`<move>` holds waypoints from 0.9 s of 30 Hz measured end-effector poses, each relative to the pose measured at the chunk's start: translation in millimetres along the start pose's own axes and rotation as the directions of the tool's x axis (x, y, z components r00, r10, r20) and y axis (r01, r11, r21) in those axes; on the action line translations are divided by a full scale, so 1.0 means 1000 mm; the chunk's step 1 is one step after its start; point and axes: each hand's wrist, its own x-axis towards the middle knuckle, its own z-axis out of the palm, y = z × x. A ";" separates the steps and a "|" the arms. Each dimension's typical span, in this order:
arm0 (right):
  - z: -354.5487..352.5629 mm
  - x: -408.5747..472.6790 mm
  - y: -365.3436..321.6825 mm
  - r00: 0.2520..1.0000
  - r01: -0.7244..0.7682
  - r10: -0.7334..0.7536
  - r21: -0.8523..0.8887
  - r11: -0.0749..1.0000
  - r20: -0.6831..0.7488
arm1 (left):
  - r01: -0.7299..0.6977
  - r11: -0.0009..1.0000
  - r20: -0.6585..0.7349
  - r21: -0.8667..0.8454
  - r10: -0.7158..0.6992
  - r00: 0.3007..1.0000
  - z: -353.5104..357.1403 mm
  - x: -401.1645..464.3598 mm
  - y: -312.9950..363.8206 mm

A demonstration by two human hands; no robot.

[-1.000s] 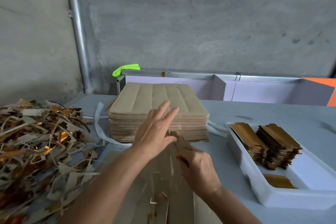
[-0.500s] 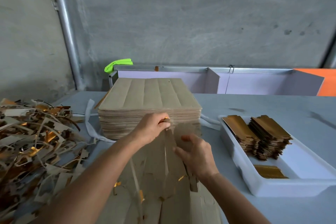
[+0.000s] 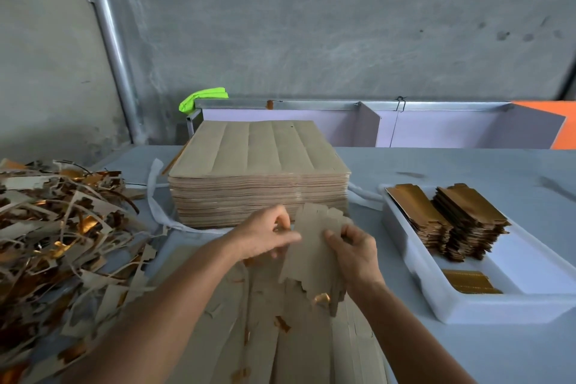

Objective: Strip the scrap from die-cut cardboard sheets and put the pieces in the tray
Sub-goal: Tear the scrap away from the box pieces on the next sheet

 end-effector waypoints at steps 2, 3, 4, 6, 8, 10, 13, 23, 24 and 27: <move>0.003 0.003 -0.001 0.999 0.015 -0.014 0.011 1.000 -0.047 | 0.039 0.999 0.126 0.024 -0.041 0.991 0.005 -0.006 0.001; 0.004 0.004 -0.002 0.997 0.025 -0.024 0.013 1.000 -0.073 | 0.053 0.998 0.179 -0.020 -0.048 0.983 0.007 -0.008 0.001; 0.005 0.006 -0.003 0.995 0.034 -0.032 0.015 0.999 -0.096 | 0.068 0.994 0.227 -0.087 -0.047 0.973 0.010 -0.009 0.000; 0.005 0.008 -0.003 0.992 0.039 -0.037 0.009 0.999 -0.125 | 0.093 0.987 0.292 -0.132 -0.051 0.955 0.015 -0.012 -0.002; 0.006 0.008 -0.001 0.991 0.035 -0.036 -0.004 0.999 -0.131 | 0.076 0.997 0.331 -0.015 -0.067 0.941 0.022 -0.016 -0.008; 0.004 0.008 0.002 0.985 0.029 -0.031 -0.016 0.999 -0.168 | 0.023 0.981 0.330 0.194 -0.088 0.940 0.028 -0.019 -0.015; -0.005 0.010 0.005 0.964 0.018 -0.019 -0.006 1.000 -0.267 | 0.022 0.948 0.330 0.317 -0.132 0.935 0.034 -0.023 -0.023; -0.010 0.011 0.010 0.951 0.040 -0.013 0.081 0.996 -0.308 | -0.122 0.936 0.362 0.330 -0.006 0.932 0.061 -0.035 -0.016; -0.008 0.011 0.010 0.951 0.036 -0.006 0.094 0.995 -0.310 | -0.132 0.949 0.374 0.287 0.016 0.927 0.064 -0.037 -0.014; -0.003 0.011 0.011 0.945 0.027 0.009 0.105 0.994 -0.327 | 0.021 0.999 0.395 0.051 -0.039 0.918 0.071 -0.047 -0.007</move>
